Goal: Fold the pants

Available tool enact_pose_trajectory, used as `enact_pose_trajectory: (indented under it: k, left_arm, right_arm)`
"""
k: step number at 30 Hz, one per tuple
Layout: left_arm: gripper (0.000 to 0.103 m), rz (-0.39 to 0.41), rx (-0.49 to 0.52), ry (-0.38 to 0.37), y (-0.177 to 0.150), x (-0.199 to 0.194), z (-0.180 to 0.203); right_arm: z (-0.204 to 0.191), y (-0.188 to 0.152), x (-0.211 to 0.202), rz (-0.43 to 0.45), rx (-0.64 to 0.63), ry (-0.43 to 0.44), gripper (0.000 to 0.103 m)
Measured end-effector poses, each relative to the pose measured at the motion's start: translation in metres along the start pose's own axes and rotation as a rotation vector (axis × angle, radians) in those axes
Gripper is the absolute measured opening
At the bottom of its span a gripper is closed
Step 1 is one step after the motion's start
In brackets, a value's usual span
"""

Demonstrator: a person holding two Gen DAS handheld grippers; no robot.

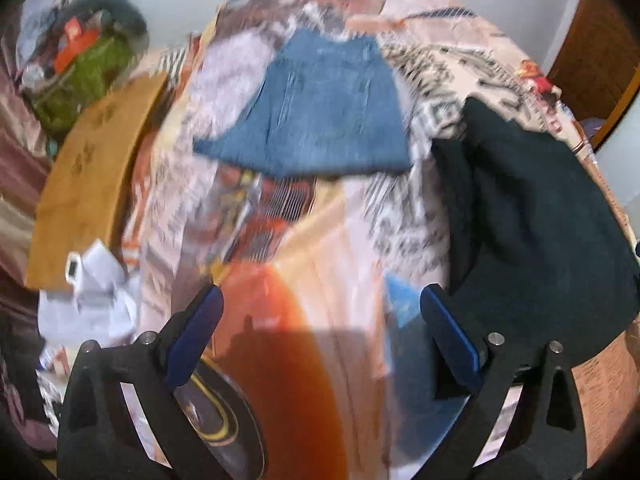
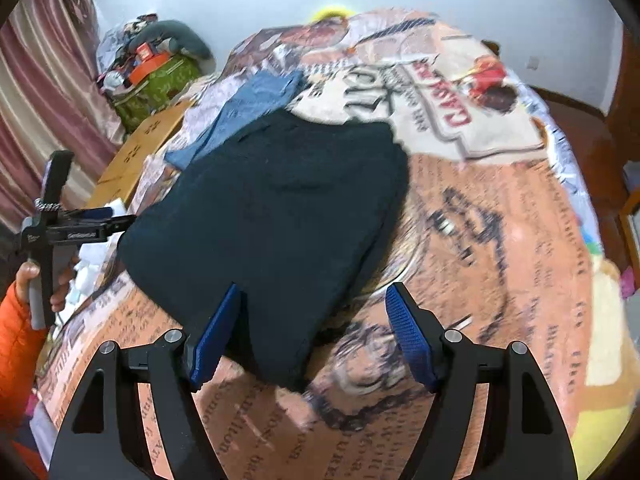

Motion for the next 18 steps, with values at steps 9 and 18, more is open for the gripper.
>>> enact_pose_trajectory:
  k: [9,18]
  left_arm:
    - [0.1,0.101,0.113,-0.133,0.051,-0.013,0.087]
    - [0.086,-0.009,0.23,-0.103,0.068,0.053,0.144]
  right_arm:
    - [0.029,0.041,0.003,0.06,0.014,-0.056,0.071]
    - [0.053,0.068,0.057,0.015,0.03,-0.044,0.066]
Point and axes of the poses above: each gripper's, at about its wrist camera, not at the fingertips, and x roughly the way its jaws point, z to its right, y to its top, the point moved 7 cm from there along x, roughly the way its jaws point, and after that the axes turned 15 degrees about -x, right-handed, at the moved point
